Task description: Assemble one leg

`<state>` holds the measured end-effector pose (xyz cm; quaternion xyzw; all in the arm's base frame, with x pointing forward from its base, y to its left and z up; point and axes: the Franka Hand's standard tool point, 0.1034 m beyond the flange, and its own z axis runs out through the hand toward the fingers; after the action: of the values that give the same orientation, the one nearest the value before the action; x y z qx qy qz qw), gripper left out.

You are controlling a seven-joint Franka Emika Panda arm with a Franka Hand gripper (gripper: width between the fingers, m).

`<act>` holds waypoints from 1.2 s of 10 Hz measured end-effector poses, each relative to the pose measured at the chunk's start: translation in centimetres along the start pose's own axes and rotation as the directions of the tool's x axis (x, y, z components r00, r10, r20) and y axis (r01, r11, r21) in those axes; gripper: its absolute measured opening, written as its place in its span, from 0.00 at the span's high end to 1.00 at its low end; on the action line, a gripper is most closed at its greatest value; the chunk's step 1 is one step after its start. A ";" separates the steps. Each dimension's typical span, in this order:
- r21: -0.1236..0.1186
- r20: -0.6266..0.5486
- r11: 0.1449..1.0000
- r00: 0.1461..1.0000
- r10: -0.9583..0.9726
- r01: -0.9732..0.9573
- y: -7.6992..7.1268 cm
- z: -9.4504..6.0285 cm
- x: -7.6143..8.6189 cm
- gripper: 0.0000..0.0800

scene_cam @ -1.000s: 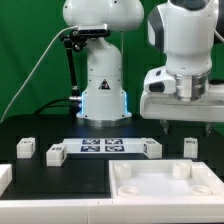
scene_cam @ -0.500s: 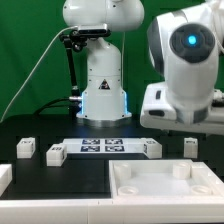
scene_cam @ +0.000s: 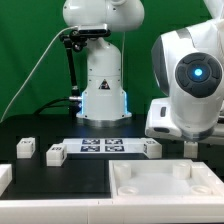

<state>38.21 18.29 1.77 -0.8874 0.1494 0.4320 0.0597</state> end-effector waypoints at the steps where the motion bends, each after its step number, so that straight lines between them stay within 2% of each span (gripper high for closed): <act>1: -0.004 -0.003 1.000 1.000 0.002 -0.002 0.0 0.6 0.0 0.19; 3: -0.014 0.008 1.000 1.000 0.004 -0.004 0.3 1.4 -0.2 0.19; 6: -0.019 0.012 1.000 1.000 0.007 -0.007 0.5 1.7 -0.3 0.19; 8: -0.018 0.013 1.000 1.000 0.007 -0.007 0.5 1.7 -0.3 0.50; 9: -0.018 0.013 1.000 1.000 0.007 -0.007 0.5 1.7 -0.3 0.50; 10: -0.018 0.012 1.000 1.000 0.007 -0.007 0.5 1.7 -0.3 0.64; 12: -0.018 0.013 1.000 1.000 0.007 -0.007 0.5 1.7 -0.3 0.64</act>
Offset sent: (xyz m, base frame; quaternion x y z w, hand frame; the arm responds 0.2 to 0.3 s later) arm -0.0127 -0.0009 -0.0049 -0.0107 0.0022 0.0004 0.9999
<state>36.62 18.25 0.96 -0.8846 0.1481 0.4392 0.0510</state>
